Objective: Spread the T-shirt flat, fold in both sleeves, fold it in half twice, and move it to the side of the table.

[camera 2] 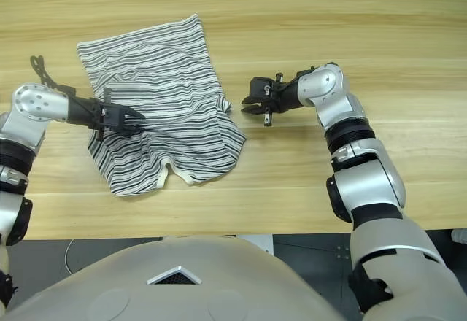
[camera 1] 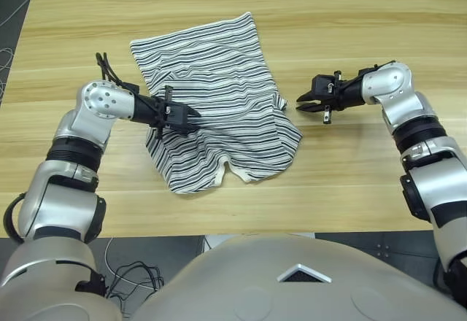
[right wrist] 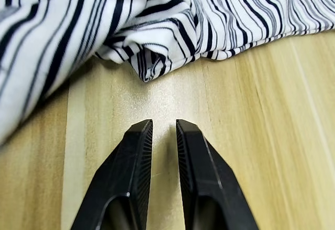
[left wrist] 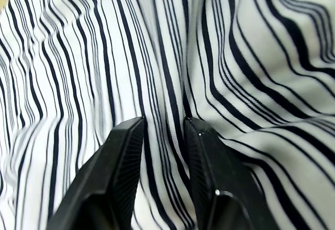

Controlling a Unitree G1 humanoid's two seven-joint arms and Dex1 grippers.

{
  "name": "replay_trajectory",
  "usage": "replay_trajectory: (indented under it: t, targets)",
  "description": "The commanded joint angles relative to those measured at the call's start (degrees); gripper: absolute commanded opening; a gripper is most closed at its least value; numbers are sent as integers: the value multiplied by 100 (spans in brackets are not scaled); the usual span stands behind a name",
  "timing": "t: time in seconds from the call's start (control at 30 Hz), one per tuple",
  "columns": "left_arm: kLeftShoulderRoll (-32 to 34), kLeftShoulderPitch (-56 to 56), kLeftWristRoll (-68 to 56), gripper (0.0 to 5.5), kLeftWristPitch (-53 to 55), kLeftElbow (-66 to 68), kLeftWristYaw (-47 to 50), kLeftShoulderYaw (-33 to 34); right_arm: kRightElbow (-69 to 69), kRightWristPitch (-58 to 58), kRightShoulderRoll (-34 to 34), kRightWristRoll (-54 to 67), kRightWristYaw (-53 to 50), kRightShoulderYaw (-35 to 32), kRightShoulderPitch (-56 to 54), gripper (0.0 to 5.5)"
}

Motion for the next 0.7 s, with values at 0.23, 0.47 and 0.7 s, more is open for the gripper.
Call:
replay_trajectory:
  t: [0.23, 0.47, 0.7]
  targets:
    - [433, 923, 527, 145, 82, 375, -296, -363, 152, -56, 675, 115, 516, -5, 243, 83]
    - [494, 992, 473, 145, 97, 308, -248, -348, -600, 453, 637, 445, 1058, -152, 535, 83]
    - [477, 1011, 480, 145, 98, 288, -222, -359, -377, 667, 862, 333, 569, -248, 508, 83]
